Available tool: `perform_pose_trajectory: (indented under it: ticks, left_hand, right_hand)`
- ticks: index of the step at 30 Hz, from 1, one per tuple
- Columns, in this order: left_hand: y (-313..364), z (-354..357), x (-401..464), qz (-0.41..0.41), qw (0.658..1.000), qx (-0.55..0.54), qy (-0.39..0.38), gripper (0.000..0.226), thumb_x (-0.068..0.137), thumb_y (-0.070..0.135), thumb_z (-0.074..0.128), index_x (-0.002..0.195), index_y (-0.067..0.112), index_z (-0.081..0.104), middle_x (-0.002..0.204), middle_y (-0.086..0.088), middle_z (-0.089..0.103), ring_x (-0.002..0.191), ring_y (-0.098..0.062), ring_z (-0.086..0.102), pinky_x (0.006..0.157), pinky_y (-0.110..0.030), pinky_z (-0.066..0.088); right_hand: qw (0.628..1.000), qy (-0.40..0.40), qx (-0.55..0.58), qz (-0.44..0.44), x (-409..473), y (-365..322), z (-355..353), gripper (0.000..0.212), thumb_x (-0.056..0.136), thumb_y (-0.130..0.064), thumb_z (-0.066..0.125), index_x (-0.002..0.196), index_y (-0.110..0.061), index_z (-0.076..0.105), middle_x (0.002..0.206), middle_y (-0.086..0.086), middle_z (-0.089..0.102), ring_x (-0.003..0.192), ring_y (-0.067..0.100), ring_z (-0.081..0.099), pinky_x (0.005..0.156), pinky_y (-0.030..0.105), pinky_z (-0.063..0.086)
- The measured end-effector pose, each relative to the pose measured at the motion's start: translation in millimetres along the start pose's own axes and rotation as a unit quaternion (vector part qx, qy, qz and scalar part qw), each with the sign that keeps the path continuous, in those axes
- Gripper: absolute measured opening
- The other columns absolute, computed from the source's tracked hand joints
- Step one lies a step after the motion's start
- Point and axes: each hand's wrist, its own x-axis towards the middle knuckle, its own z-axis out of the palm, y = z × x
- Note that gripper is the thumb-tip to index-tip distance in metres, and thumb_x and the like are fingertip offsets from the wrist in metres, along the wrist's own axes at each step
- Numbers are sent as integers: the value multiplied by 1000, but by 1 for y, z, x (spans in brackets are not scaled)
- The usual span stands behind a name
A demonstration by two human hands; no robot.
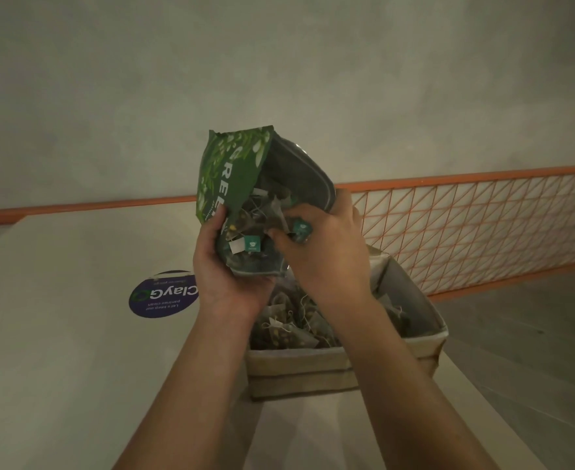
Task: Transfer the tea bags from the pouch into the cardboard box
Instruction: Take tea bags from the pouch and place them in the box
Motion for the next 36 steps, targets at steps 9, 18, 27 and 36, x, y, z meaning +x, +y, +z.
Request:
perform_pose_trajectory:
  ticks: [9, 18, 27, 36]
  left_hand:
    - [5, -4, 1, -3, 1000, -14, -14, 45, 97, 44, 49, 125, 16, 69, 128, -9, 69, 106, -29, 70, 76, -35, 61]
    - [6, -6, 4, -9, 999, -32, -28, 52, 97, 42, 51, 141, 17, 58, 142, -12, 60, 132, -34, 56, 88, -42, 59]
    - [6, -6, 4, -11, 999, -33, -30, 52, 98, 43, 50, 144, 18, 55, 144, -10, 58, 132, -33, 55, 82, -40, 60]
    - [2, -5, 2, -3, 1000, -9, -20, 51, 98, 43, 48, 142, 18, 57, 142, -10, 60, 129, -31, 58, 81, -38, 60]
  right_hand:
    - [956, 20, 288, 48, -3, 14, -38, 10, 87, -32, 68, 94, -25, 69, 112, -6, 56, 99, 1, 53, 80, 13, 47]
    - [920, -5, 362, 149, -19, 51, -54, 12, 88, -23, 68, 96, -15, 64, 91, 8, 68, 78, 24, 62, 70, 31, 54]
    - [967, -31, 196, 163, -35, 86, -49, 14, 91, -19, 62, 103, -27, 61, 81, -5, 66, 67, 11, 62, 61, 34, 56]
    - [966, -60, 193, 159, -21, 84, -52, 24, 85, -33, 69, 104, -22, 60, 95, -9, 66, 83, 4, 63, 59, 15, 47]
